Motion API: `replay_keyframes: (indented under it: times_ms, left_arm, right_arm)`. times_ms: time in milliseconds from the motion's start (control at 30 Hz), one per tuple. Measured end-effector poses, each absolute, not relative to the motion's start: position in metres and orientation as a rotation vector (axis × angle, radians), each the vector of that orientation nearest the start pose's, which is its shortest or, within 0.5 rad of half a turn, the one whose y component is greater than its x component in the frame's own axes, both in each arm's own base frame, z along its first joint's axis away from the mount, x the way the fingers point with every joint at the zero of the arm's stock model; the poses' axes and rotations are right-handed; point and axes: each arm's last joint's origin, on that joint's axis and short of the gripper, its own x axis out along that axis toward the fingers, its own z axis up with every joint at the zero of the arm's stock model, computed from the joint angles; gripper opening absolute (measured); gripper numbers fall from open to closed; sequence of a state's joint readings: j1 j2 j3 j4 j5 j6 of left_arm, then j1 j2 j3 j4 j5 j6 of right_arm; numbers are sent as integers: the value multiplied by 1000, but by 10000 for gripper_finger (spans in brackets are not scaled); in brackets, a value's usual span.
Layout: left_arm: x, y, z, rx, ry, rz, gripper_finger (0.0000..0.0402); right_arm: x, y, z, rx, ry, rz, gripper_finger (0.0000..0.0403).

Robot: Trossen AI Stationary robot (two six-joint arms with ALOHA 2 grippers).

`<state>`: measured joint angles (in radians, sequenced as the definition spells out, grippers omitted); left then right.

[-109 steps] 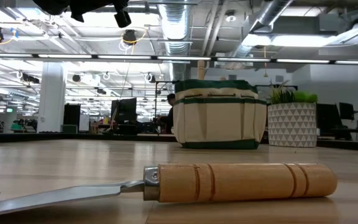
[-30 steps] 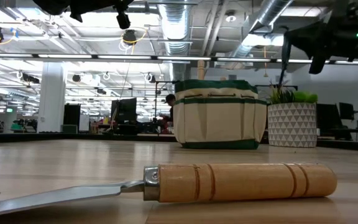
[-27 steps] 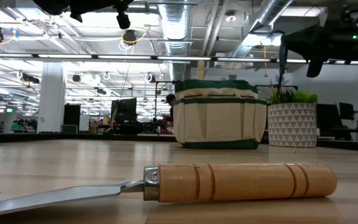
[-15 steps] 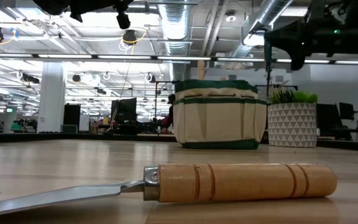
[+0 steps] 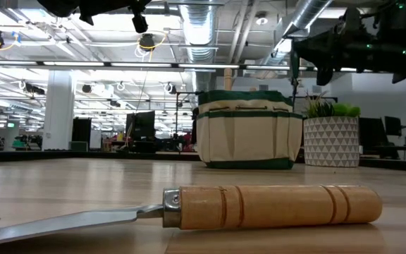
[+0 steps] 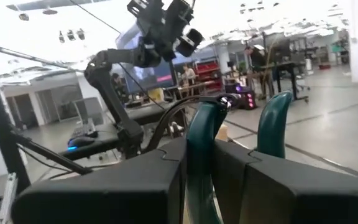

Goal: Pick & Place Garden tools in Gardening bag
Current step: Put the shear scissors into the gardening bag

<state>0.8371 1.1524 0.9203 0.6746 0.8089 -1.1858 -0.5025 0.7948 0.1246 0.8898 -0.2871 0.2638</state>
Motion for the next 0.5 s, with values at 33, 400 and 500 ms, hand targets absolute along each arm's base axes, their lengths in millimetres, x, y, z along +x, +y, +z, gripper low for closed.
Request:
replay_keyframes:
  times_ms: [33, 400, 500]
  left_arm:
    - [179, 167, 384, -852, -272, -149, 108]
    - [179, 167, 384, -853, -272, -149, 108]
    - [179, 167, 384, -853, -272, -149, 108]
  right_arm:
    - [143, -69, 208, 174, -236, -182, 39]
    - [157, -75, 198, 194, -241, -115, 39]
    - [160, -76, 193, 214, -220, -97, 39]
